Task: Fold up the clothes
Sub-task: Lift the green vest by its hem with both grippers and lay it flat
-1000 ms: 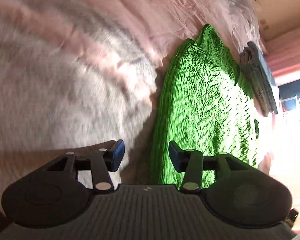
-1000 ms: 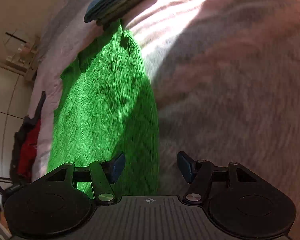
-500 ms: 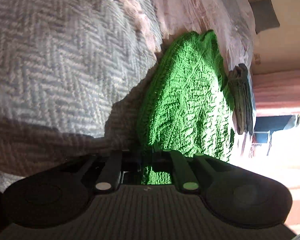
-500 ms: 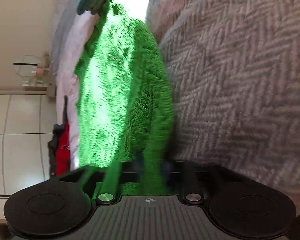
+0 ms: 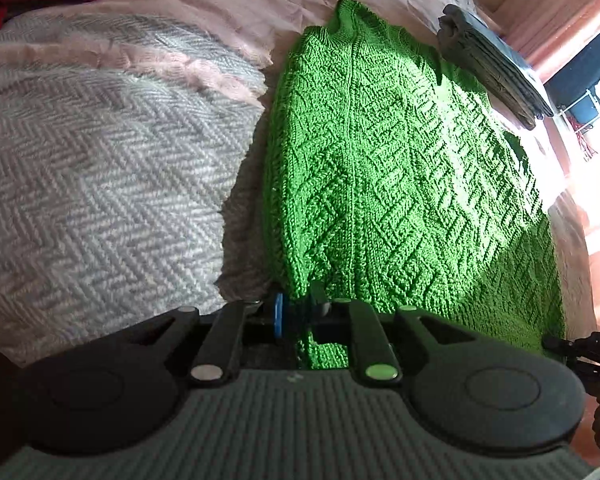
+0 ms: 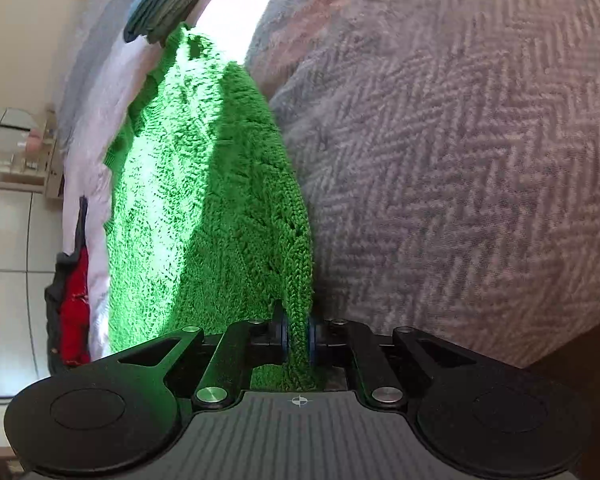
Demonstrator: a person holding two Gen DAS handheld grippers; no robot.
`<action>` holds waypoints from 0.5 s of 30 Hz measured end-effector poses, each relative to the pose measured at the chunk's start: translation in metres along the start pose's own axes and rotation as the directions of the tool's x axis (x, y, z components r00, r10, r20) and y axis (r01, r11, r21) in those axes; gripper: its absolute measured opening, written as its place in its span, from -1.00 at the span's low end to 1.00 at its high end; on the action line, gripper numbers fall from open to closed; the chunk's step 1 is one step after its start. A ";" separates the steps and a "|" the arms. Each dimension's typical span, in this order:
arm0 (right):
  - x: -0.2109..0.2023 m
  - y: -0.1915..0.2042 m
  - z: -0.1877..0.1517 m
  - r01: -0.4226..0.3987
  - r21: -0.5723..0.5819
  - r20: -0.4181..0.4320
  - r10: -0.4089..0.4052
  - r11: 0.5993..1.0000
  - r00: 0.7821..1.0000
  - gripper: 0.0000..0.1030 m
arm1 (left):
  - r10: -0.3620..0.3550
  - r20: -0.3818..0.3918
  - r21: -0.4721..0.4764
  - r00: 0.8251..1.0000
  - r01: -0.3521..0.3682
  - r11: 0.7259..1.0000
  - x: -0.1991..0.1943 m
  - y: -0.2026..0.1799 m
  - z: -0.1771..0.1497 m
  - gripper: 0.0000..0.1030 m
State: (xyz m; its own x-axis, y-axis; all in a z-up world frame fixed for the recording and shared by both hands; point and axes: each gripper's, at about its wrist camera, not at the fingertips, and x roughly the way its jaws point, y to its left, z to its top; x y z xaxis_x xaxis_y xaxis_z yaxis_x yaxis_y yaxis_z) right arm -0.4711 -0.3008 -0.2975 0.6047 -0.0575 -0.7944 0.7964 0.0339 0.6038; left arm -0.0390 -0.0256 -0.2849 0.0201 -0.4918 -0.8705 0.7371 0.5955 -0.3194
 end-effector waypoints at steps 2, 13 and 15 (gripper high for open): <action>-0.017 0.015 -0.002 0.094 -0.105 0.050 -0.089 0.990 0.995 -0.27 | 0.040 0.028 0.021 0.999 -0.040 0.999 -0.016 0.001 0.002 -0.49; 0.042 0.140 -0.026 0.319 -0.761 0.303 -0.125 0.565 0.945 -0.17 | 0.034 0.140 0.221 0.990 -0.065 0.973 0.020 -0.057 0.060 -0.61; 0.073 0.150 -0.030 0.295 -0.820 0.279 -0.109 0.490 0.954 -0.17 | 0.031 0.137 0.308 0.990 -0.073 0.948 0.040 -0.073 0.060 -0.60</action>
State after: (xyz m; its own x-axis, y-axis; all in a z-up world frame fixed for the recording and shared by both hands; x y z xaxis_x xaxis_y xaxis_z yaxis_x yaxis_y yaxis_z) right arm -0.3069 -0.2699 -0.2665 0.4881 -0.3366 -0.8053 0.5754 0.8178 0.0069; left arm -0.0520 -0.1269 -0.2740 0.1359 -0.5555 -0.8203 0.9059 0.4048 -0.1241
